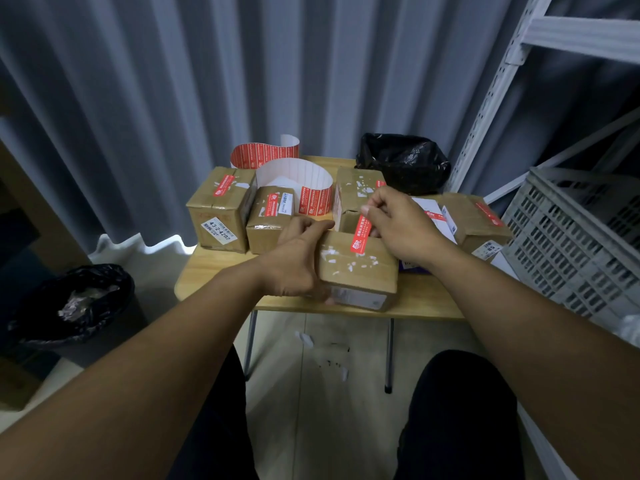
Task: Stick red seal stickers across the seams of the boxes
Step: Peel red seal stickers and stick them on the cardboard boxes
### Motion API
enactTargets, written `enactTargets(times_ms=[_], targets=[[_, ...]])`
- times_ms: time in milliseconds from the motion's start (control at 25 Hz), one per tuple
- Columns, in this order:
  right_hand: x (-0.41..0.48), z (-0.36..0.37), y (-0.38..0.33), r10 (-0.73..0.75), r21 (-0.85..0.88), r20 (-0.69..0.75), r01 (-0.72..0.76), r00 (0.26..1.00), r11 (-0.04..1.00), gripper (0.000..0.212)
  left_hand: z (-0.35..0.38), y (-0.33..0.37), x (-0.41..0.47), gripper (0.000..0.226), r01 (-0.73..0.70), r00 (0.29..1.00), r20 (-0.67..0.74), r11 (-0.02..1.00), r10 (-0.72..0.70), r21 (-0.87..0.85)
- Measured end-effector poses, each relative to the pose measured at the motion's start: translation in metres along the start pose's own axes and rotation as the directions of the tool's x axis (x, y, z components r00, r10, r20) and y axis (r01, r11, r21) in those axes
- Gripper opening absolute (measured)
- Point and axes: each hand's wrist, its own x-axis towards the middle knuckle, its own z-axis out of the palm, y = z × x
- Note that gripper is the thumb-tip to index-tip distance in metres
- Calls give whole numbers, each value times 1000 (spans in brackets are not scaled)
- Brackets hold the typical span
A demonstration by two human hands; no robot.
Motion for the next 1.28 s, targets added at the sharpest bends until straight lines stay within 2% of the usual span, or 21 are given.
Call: enactTargets(times_ms=[200,440,640,680,800,840,1040,1200,1280], targets=[[1,-1,-4,25,70,-127,-16,992,997,18,2,1,1,103,12,999,-45,997,-9,71],[5,-7,-11,0,88,-162,14,987,996,20,4,3,3,115,103,994,-46,994,-101,32],[1,-4,-14,102,276,-149,-58,984,960,22,0,9,-2,123,143,988,-50,990,-144,-18],[-1,-4,-14,120,302,-146,-71,982,951,22,-3,12,-4,113,129,985,-108,988,-138,-81],[-2,-1,-15,141,346,-158,-79,977,935,23,-12,21,-2,55,5,923,-362,947,-127,-320],[-2,-1,-16,148,357,-160,-83,976,930,22,-14,26,-1,43,-8,916,-375,926,-145,-379],[-4,1,-19,149,394,-167,-72,975,916,21,-12,37,2,31,70,940,-256,863,-225,-501],[-6,-1,-19,146,413,-160,-68,976,908,19,-6,38,2,14,43,934,-281,852,-220,-522],[-7,-2,-15,154,409,-177,-70,972,910,18,-6,38,3,14,42,925,-289,820,-249,-571]])
